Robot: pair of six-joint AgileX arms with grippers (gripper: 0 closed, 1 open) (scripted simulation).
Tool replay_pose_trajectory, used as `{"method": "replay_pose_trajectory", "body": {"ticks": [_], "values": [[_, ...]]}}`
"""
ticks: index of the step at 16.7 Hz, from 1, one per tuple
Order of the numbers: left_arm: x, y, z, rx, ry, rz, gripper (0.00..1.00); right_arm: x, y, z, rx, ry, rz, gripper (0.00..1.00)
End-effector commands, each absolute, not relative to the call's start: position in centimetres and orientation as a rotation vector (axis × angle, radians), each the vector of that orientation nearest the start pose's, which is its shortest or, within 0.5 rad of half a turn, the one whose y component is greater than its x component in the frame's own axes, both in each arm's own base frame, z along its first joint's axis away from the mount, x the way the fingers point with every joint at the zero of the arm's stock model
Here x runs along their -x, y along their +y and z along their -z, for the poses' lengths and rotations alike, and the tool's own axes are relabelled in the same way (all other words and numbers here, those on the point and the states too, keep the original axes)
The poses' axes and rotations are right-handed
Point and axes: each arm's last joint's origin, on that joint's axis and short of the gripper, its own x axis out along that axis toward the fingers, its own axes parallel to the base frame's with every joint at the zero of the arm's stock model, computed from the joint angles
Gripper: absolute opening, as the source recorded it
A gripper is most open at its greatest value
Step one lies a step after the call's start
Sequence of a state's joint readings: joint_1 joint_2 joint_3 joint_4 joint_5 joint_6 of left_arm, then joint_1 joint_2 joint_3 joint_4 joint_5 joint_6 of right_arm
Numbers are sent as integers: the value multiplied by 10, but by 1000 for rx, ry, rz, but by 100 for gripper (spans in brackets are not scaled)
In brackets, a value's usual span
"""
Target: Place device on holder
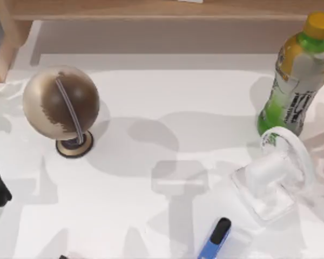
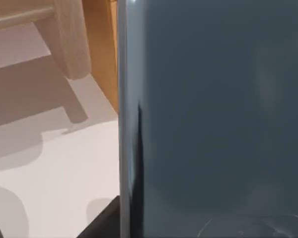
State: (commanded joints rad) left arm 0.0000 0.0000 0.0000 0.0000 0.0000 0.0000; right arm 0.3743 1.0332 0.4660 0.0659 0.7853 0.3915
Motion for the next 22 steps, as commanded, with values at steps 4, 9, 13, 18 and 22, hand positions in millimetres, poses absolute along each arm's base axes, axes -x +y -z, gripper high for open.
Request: {"method": "replay_pose_trajectory", "body": {"ticks": [4, 9, 13, 18, 22], "values": [[-106, -1, -160, 0, 0, 0, 100, -220, 47, -190, -79, 350, 466, 0], [-106, -1, -160, 0, 0, 0, 100, -223, 45, -189, -75, 354, 462, 0], [-106, -1, -160, 0, 0, 0, 100, -223, 45, -189, -75, 354, 462, 30], [-106, -1, -160, 0, 0, 0, 100, -223, 45, -189, -75, 354, 462, 68], [-106, -1, -160, 0, 0, 0, 100, -223, 45, -189, -75, 354, 462, 98]]}}
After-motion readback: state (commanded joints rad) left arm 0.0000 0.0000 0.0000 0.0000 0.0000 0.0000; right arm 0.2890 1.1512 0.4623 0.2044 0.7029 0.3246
